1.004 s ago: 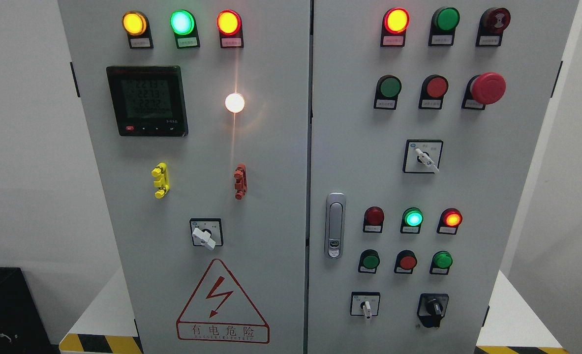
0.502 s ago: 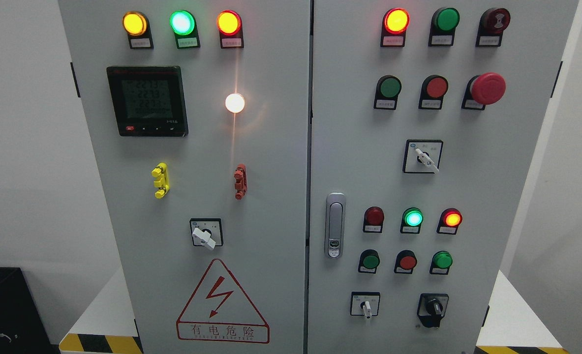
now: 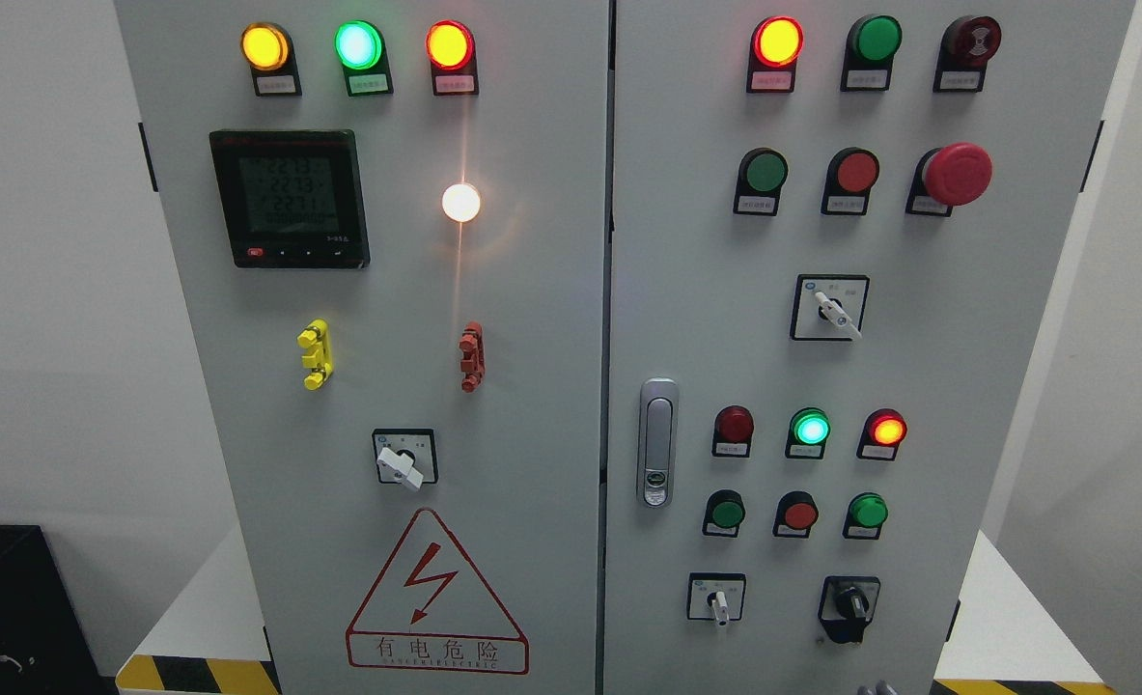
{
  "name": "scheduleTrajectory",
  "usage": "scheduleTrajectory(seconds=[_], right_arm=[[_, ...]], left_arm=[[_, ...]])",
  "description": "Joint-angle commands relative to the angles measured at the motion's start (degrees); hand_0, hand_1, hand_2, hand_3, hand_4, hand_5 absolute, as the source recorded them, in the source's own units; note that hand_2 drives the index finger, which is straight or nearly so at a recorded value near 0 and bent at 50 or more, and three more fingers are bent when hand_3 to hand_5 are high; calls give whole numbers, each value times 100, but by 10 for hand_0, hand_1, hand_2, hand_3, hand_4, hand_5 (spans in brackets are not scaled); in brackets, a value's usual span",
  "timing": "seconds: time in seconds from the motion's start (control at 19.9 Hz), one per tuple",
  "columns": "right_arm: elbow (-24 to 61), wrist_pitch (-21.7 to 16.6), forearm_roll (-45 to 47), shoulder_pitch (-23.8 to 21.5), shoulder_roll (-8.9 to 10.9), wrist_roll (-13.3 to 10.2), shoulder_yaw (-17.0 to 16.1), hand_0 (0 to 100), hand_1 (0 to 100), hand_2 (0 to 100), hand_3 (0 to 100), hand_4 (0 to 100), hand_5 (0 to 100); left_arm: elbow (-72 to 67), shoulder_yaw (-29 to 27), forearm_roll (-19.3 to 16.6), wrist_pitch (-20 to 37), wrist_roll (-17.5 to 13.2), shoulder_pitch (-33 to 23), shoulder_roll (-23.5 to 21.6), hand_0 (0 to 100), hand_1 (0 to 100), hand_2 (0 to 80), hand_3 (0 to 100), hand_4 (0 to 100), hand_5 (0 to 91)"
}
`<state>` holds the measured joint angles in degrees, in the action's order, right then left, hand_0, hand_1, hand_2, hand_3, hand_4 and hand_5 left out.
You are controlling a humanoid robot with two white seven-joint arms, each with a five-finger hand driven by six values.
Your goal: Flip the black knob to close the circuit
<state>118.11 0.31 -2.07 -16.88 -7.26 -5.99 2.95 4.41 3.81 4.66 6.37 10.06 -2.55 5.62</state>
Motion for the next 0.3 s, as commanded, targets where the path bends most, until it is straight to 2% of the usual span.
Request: scheduleTrajectory(seconds=[0.0,0.25], right_arm=[[168,-31,145,-113,-4,19,250,0,0,0,0,0,0],[169,-119,145,-202,-4,2,241,0,0,0,0,0,0]], left_arm=[[-2,6,0,4,5,0,0,120,556,0,0,0,0],[-2,-3,0,4,5,0,0,120,556,0,0,0,0]])
